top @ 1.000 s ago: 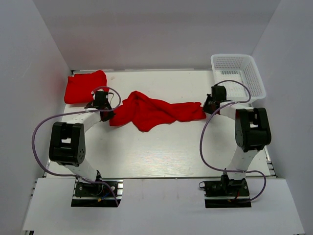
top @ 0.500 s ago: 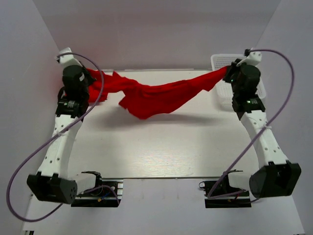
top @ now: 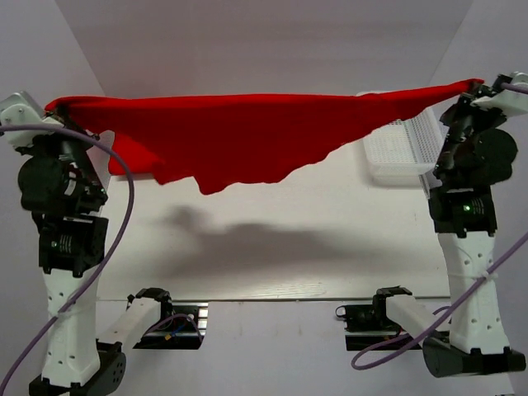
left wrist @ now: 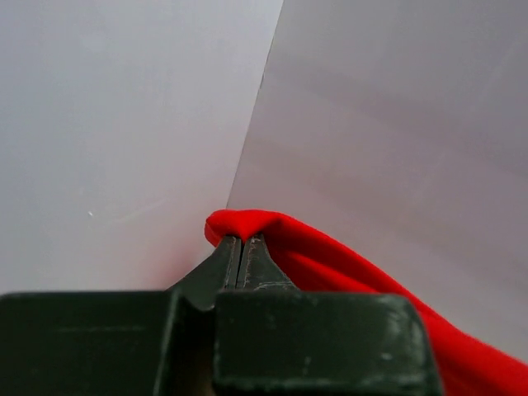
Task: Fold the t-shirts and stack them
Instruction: Flatten out the tshirt
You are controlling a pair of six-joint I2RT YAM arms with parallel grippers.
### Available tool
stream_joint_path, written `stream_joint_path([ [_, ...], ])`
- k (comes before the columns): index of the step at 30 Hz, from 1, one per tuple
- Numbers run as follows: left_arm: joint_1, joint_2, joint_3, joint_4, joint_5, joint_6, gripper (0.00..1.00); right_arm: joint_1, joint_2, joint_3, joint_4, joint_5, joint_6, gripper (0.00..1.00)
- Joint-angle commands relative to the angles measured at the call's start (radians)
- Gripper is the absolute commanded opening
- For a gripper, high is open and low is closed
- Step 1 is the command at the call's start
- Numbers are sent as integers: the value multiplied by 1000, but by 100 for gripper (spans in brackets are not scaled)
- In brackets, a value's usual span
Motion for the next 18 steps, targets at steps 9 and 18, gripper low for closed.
stream_joint_path([
  [9,-3,-165,147,-71,107,65,0,-11,-182,154,-53,83,-168,0],
  [18,6,-174,152,-153,279,-6,0,-8,-256,118,-125,72,-148,0],
])
